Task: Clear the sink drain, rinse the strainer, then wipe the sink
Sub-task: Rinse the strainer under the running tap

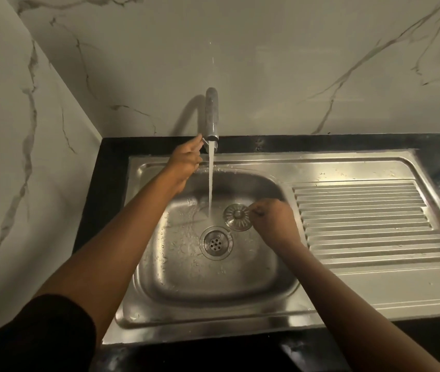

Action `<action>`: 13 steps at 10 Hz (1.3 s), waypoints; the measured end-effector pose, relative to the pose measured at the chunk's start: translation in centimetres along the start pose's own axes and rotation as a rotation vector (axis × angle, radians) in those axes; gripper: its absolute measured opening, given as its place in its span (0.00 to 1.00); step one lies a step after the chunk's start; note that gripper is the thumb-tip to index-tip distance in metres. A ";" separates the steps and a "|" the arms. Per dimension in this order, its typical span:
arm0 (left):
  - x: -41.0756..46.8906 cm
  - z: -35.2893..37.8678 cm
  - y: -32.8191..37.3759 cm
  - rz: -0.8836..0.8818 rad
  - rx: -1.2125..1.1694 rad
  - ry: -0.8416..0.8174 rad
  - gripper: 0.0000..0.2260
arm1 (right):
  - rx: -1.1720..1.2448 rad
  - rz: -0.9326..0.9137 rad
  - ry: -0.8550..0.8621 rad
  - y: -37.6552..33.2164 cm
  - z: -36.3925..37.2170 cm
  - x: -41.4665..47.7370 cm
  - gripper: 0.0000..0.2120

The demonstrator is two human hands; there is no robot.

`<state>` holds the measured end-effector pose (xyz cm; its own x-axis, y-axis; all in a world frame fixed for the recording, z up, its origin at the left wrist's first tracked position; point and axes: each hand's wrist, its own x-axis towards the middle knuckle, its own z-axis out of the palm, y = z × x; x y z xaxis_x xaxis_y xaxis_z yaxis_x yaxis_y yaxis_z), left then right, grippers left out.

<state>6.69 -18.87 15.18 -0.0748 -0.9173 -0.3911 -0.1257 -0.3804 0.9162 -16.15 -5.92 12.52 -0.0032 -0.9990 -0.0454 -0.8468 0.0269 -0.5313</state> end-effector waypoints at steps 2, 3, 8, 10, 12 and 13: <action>-0.1 0.4 0.1 0.040 0.140 -0.066 0.34 | -0.242 -0.069 -0.023 0.7 2.0 -0.4 0.08; -1.5 -0.3 -1.0 0.068 0.156 -0.110 0.33 | -0.075 0.122 -0.044 1.4 3.5 -0.1 0.08; -9.5 0.6 -12.7 -0.174 0.031 0.118 0.09 | 0.532 0.847 -0.209 4.0 13.7 2.2 0.08; -9.9 0.1 -13.6 -0.181 0.026 0.135 0.09 | 0.519 0.897 -0.272 4.5 16.7 2.0 0.07; -10.2 -0.4 -14.0 -0.183 0.025 0.130 0.09 | 0.523 0.913 -0.278 4.6 17.5 2.0 0.11; -10.3 -0.4 -14.1 -0.182 0.028 0.123 0.09 | 0.349 0.869 -0.262 4.7 18.1 2.1 0.07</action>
<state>9.66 -4.12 6.29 0.0731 -0.8417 -0.5350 -0.1536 -0.5395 0.8278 -10.50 -7.25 -5.41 -0.3989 -0.5870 -0.7045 -0.3997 0.8027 -0.4426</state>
